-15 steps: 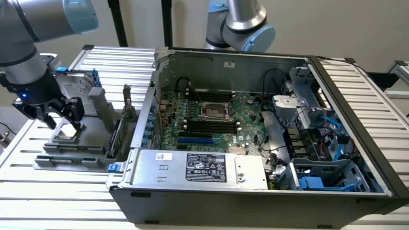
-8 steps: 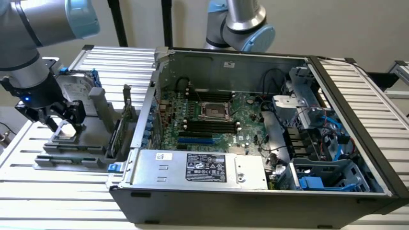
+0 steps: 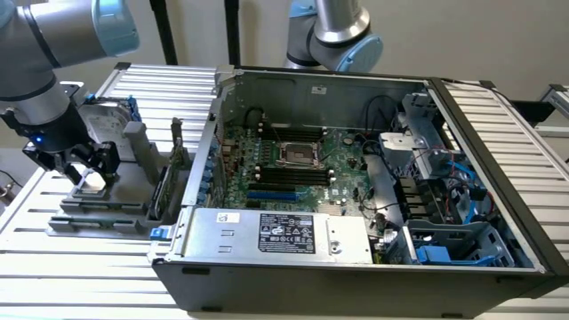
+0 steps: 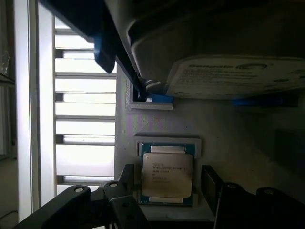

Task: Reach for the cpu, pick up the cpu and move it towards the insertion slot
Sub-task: 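Pick up the cpu and move it towards the insertion slot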

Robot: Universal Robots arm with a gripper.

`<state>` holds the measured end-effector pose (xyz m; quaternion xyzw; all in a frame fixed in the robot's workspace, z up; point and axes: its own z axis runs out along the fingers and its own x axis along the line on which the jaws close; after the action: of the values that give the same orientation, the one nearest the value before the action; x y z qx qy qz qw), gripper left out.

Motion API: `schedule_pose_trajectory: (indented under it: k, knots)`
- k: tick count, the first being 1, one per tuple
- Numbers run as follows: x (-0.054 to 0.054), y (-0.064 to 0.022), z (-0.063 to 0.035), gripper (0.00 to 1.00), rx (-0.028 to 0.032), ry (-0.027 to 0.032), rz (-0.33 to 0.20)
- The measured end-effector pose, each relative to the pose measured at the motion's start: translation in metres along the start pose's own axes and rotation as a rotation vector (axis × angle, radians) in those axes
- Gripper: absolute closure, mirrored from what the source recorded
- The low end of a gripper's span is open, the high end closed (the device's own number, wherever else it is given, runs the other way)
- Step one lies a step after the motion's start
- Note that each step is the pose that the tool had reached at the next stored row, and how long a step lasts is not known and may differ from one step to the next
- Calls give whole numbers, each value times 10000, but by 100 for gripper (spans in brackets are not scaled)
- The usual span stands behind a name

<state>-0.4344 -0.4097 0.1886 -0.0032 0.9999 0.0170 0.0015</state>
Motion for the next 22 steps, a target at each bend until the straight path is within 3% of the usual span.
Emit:
schedule_pose_trajectory:
  k: [22]
  knots:
    - [0,25,37,33,95,11,7]
